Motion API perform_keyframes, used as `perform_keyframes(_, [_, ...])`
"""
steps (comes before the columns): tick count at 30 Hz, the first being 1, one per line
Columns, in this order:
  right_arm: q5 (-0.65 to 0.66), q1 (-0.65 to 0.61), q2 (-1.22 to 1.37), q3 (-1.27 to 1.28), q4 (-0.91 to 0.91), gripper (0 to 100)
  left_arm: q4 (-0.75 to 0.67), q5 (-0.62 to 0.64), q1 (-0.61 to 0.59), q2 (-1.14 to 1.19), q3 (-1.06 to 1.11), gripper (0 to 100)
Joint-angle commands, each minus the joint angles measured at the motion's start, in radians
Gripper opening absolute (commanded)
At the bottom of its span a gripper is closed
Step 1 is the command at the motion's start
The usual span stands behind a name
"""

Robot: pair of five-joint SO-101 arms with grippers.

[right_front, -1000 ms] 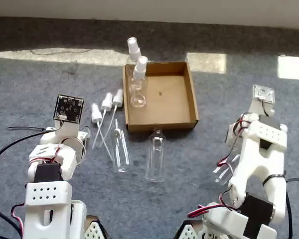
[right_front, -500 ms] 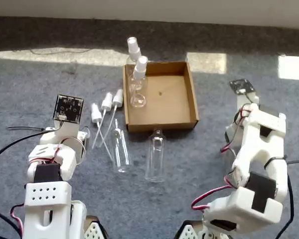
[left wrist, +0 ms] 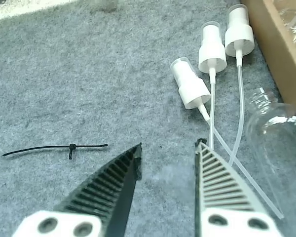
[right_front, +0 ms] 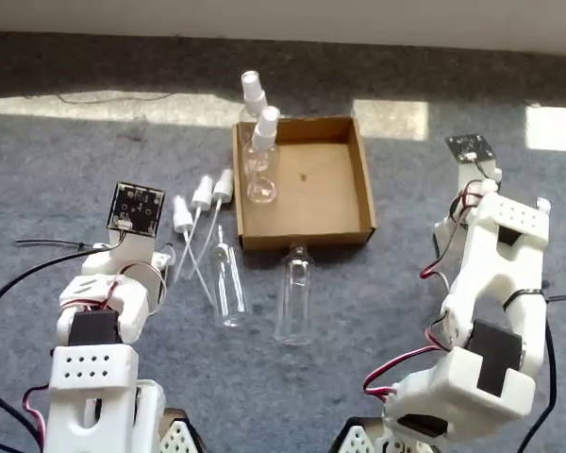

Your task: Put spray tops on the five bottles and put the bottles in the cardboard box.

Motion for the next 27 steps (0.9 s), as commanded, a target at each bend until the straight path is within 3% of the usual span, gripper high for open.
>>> perform_keyframes(1, [-0.132,-0.005,-0.013,-0.053,0.074,33.9,-0.017,-0.003,0.022,-0.012,-0.004,17])
perform_keyframes(4, [-0.285,0.008,-0.008,-0.050,0.096,33.9,-0.017,-0.003,0.024,-0.012,-0.004,17])
perform_keyframes(7, [-0.341,0.024,-0.007,-0.048,0.019,33.9,-0.014,-0.003,0.024,-0.013,-0.004,17])
perform_keyframes(15, [-0.339,0.025,0.001,-0.044,-0.019,33.9,-0.014,-0.003,0.024,-0.015,-0.004,17])
perform_keyframes(27, [-0.338,0.053,0.231,-0.104,-0.051,33.8,-0.015,-0.003,0.024,-0.012,-0.004,17])
